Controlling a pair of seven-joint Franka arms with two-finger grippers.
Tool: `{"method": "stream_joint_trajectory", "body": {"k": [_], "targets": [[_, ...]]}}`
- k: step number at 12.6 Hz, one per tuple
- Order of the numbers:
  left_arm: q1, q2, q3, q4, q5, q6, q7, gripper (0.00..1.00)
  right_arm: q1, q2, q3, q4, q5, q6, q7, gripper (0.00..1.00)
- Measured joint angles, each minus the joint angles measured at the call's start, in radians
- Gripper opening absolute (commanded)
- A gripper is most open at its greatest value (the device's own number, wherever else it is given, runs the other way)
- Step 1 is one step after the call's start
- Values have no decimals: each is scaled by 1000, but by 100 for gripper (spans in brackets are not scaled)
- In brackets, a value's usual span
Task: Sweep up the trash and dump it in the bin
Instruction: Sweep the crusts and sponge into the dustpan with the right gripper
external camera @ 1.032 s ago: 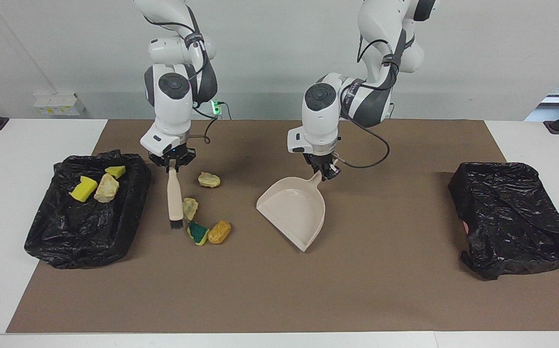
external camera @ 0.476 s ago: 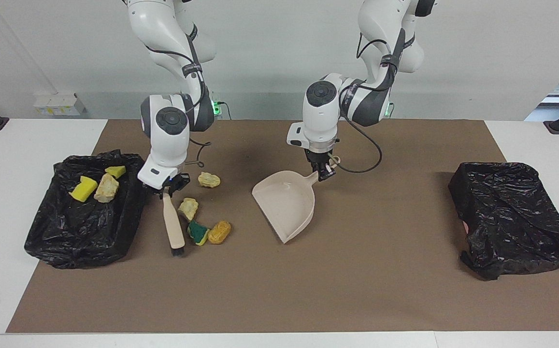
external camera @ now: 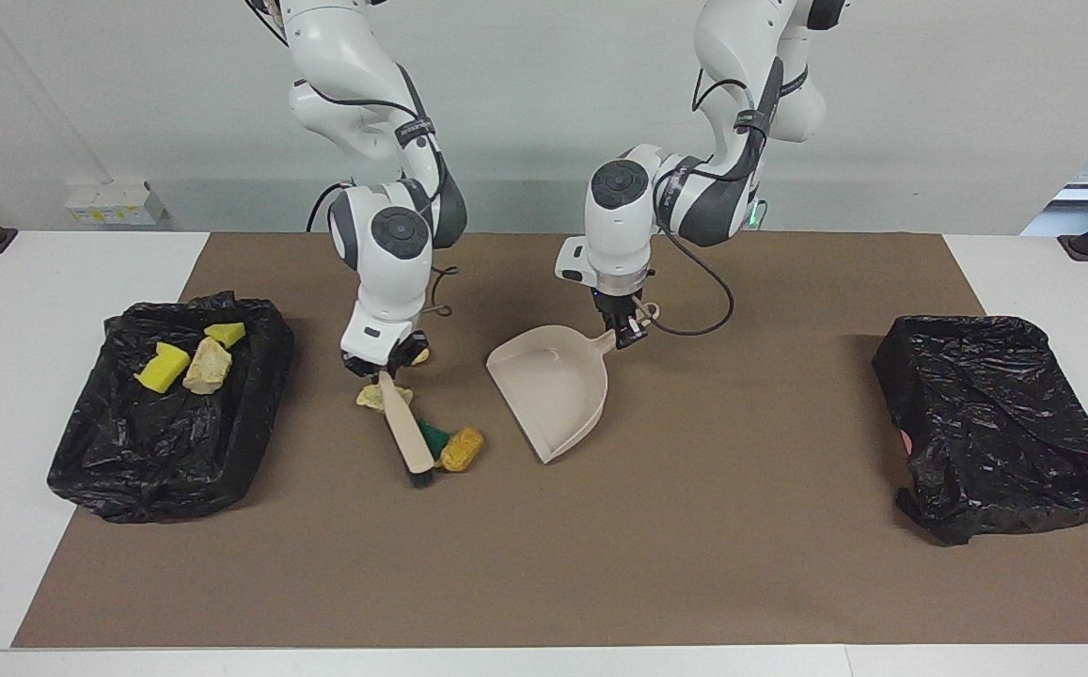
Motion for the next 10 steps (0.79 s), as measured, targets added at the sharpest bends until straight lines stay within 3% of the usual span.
{"method": "stream_joint_trajectory", "body": {"k": [5, 10], "targets": [[-14, -32, -3, -47, 0, 0, 0, 0, 137, -7, 10, 0, 223, -3, 5, 0], [-14, -37, 1, -58, 0, 3, 0, 0, 151, -49, 32, 41, 288, -139, 5, 0]]}}
